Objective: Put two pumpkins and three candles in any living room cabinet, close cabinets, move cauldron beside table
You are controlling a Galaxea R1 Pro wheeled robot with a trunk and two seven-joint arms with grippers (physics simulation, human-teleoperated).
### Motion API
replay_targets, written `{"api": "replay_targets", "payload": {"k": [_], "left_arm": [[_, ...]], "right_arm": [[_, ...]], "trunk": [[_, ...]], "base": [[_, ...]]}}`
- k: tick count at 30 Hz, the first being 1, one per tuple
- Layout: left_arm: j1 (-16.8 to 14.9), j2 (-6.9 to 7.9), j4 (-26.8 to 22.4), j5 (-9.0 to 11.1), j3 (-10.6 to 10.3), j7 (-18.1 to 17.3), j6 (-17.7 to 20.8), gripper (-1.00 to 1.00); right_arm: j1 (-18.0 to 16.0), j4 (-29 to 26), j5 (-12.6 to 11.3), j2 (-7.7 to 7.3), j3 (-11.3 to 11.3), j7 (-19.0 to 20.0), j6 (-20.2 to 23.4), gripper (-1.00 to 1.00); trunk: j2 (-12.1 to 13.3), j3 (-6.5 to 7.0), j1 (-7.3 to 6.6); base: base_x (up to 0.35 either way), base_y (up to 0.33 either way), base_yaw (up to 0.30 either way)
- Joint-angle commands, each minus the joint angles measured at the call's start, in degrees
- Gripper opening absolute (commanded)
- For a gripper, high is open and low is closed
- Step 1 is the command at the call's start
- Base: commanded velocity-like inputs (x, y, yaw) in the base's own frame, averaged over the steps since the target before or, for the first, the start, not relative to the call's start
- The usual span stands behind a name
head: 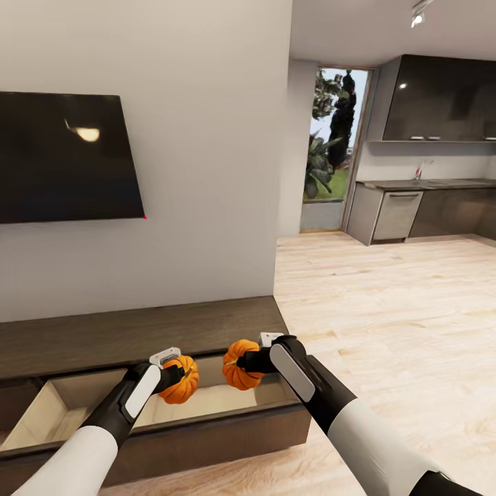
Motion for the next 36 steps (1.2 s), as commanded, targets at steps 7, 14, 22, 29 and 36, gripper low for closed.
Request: {"api": "replay_targets", "payload": {"k": [7, 14, 22, 29, 36], "left_arm": [[-0.04, 0.08, -0.1, 0.75, -0.34, 0.68, 0.15, -1.0], [-0.04, 0.08, -0.18, 0.96, -0.34, 0.62, 0.23, -1.0], [-0.04, 0.08, -0.16, 1.06, 0.07, 0.59, 0.41, -1.0], [-0.04, 0.08, -0.18, 1.06, -0.08, 0.59, 0.42, -1.0], [-0.04, 0.08, -0.14, 1.06, -0.2, 0.59, 0.42, -1.0]], "right_arm": [[-0.05, -0.06, -0.61, -0.01, 0.12, -0.69, -0.01, -1.0], [-0.08, -0.06, -0.61, -0.01, 0.12, -0.68, -0.03, -1.0], [-0.07, -0.06, -0.61, -0.01, 0.12, -0.68, -0.03, -1.0], [-0.03, -0.06, -0.61, -0.01, 0.12, -0.62, -0.04, -1.0], [-0.07, -0.06, -0.61, -0.01, 0.12, -0.61, -0.04, -1.0]], "trunk": [[-2.86, -1.32, 1.54], [-3.66, -1.68, 1.98], [-3.66, -1.68, 1.98], [-3.66, -1.68, 1.98], [-3.66, -1.68, 1.98]], "base": [[0.0, 0.0, 0.0], [0.0, 0.0, 0.0], [0.021, 0.0, 0.0], [0.092, 0.0, 0.0], [0.194, 0.0, 0.0]]}}
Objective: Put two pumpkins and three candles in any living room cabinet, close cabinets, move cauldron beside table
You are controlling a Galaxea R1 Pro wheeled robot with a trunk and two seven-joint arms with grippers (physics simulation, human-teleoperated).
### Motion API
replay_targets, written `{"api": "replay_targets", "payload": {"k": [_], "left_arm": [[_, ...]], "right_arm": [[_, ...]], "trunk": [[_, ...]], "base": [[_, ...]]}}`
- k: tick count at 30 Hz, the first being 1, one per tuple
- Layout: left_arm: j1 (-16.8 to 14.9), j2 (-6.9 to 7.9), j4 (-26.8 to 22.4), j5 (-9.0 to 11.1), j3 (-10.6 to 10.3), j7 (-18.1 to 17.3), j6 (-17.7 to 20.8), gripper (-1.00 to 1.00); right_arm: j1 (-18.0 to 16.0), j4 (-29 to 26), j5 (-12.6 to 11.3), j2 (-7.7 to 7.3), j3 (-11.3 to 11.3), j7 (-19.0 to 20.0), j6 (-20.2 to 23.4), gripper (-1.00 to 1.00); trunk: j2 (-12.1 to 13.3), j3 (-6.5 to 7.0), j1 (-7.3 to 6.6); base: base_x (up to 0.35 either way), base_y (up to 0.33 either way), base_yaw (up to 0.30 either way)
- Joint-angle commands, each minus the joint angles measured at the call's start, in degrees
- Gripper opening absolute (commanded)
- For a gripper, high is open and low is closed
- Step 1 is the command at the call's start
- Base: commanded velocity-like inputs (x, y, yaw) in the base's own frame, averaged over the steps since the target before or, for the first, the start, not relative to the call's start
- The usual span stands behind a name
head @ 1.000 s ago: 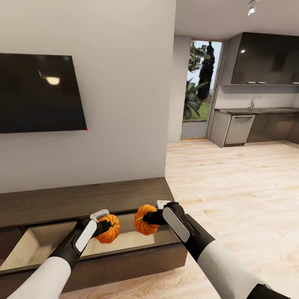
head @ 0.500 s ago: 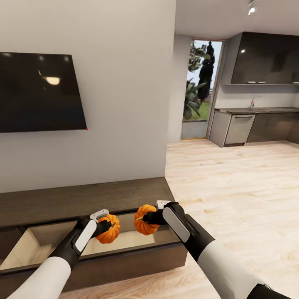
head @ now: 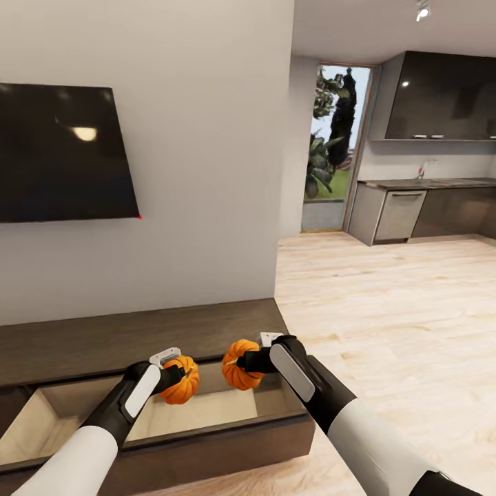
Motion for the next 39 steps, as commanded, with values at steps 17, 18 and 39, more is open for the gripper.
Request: {"api": "replay_targets", "payload": {"k": [17, 18, 39], "left_arm": [[-0.04, 0.08, -0.08, 0.53, -0.15, 0.68, 0.09, -1.0], [-0.04, 0.08, -0.1, 0.53, -0.14, 0.68, 0.09, -1.0], [-0.04, 0.07, -0.06, -0.19, -0.46, 0.76, 0.09, -1.0]], "right_arm": [[-0.06, -0.06, -0.64, -0.01, 0.15, -0.71, 0.0, -1.0], [-0.06, -0.06, -0.64, -0.01, 0.15, -0.71, 0.0, -1.0], [-0.07, -0.07, -0.02, 0.32, 0.54, -3.86, -0.12, -1.0]], "trunk": [[-0.03, -0.06, 0.02], [-0.03, -0.06, 0.02], [-3.64, -1.68, 1.99]], "base": [[0.119, 0.01, 0.0], [0.228, 0.115, 0.0], [0.115, 0.056, 0.0]]}}
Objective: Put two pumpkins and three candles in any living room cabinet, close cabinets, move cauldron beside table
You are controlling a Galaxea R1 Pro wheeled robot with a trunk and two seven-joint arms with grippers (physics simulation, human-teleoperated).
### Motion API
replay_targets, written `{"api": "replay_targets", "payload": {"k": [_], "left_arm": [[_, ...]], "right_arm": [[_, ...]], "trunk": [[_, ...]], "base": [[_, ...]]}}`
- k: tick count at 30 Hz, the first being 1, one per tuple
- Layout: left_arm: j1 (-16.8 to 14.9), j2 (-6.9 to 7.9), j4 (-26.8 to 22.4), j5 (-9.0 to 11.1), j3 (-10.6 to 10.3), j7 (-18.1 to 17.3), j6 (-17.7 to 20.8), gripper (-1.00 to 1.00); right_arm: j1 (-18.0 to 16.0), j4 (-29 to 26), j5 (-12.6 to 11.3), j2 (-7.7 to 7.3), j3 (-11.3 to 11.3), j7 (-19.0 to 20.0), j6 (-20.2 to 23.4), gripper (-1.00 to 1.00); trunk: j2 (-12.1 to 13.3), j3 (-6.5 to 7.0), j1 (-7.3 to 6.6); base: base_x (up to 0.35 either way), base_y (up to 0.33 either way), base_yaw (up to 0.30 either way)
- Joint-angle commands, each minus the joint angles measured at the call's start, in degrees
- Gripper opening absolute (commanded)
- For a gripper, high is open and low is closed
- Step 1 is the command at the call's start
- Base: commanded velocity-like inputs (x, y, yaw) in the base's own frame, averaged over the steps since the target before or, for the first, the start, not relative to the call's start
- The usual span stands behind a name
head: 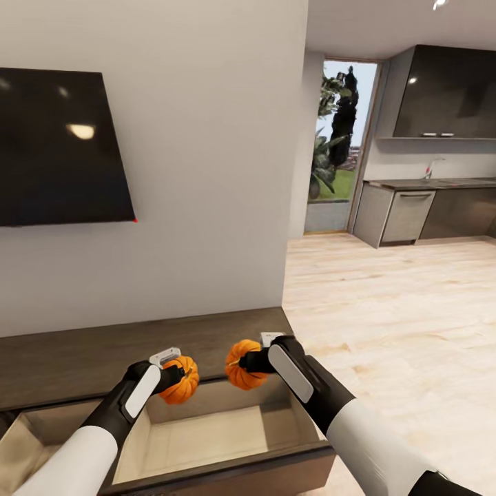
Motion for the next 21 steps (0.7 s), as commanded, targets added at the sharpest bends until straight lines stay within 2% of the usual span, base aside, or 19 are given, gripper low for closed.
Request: {"api": "replay_targets", "payload": {"k": [1, 6, 11, 16, 21], "left_arm": [[-0.04, 0.08, -0.1, 0.52, -0.37, 0.68, 0.07, -1.0], [-0.04, 0.02, -0.1, 0.45, -0.52, 0.76, 0.07, -1.0], [-0.04, 0.0, -0.1, 0.6, -0.54, 0.93, 0.07, -1.0], [-0.04, -0.13, -0.03, 0.85, -0.54, 3.71, 0.07, -1.0], [-0.04, -0.42, -0.02, 0.89, -0.54, 4.4, 0.07, -1.0]], "right_arm": [[-0.06, -0.06, -0.74, 0.03, 0.14, -2.12, -0.08, -1.0], [-0.07, -0.04, -0.86, 0.17, 0.15, -7.39, -0.12, -1.0], [-0.01, 0.02, -0.88, 0.18, 0.22, -8.08, -0.01, -1.0], [-0.02, 0.03, -0.92, 0.2, 0.23, -8.15, 0.06, -1.0], [0.02, 0.03, -1.03, 0.18, 0.24, -8.16, 0.15, -1.0]], "trunk": [[-0.45, -0.24, 0.22], [-2.45, -1.14, 1.32], [-4.46, -2.04, 2.42], [-6.47, -2.93, 3.51], [-8.47, -3.83, 4.61]], "base": [[0.0, 0.0, 0.0], [0.0, 0.0, 0.0], [0.0, 0.0, 0.0], [0.0, 0.0, 0.0], [0.0, 0.0, 0.0]]}}
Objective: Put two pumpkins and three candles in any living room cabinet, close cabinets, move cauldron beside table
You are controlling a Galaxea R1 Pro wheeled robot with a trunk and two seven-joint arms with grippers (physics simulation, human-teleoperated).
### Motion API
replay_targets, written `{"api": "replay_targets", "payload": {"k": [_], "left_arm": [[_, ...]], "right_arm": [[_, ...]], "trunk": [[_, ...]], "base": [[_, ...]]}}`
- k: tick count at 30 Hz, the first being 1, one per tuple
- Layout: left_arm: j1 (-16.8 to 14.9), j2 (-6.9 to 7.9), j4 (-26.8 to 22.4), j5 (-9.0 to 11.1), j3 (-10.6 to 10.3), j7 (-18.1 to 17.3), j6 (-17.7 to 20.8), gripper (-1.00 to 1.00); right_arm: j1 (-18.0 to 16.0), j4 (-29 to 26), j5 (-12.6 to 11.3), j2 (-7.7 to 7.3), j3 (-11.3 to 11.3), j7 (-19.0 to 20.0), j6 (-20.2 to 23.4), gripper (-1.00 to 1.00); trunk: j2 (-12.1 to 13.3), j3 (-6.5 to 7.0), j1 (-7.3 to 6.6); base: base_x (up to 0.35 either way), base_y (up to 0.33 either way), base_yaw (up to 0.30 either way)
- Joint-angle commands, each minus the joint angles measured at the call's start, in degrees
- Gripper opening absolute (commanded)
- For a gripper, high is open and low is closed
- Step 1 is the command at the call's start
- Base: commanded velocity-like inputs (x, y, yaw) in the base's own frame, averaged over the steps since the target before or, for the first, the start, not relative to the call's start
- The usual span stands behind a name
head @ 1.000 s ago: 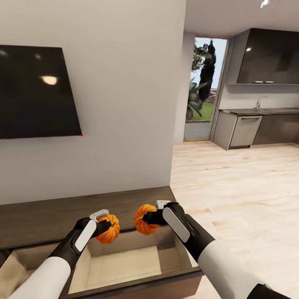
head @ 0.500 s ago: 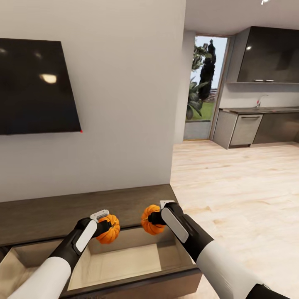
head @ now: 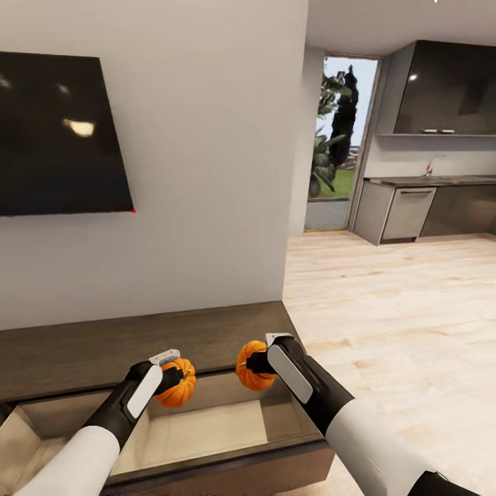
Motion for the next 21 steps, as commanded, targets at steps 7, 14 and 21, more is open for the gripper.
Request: {"api": "replay_targets", "payload": {"k": [7, 14, 21], "left_arm": [[-0.04, -0.02, -0.1, 0.47, -0.35, 0.75, 0.08, -1.0], [-0.04, -0.03, -0.1, 0.47, -0.35, 0.75, 0.08, -1.0], [-0.04, -0.03, -0.1, 0.47, -0.35, 0.75, 0.08, -1.0]], "right_arm": [[-0.08, -0.06, -0.76, -0.01, 0.14, -0.62, -0.01, -1.0], [-0.07, -0.06, -0.83, -0.01, 0.14, -0.32, -0.01, -1.0], [-0.07, -0.06, -0.79, -0.01, 0.14, -0.2, -0.13, -1.0]], "trunk": [[-2.85, -1.32, 1.54], [-5.66, -2.57, 3.07], [-8.47, -3.83, 4.61]], "base": [[0.0, 0.0, 0.0], [0.0, 0.0, 0.0], [0.0, 0.0, 0.0]]}}
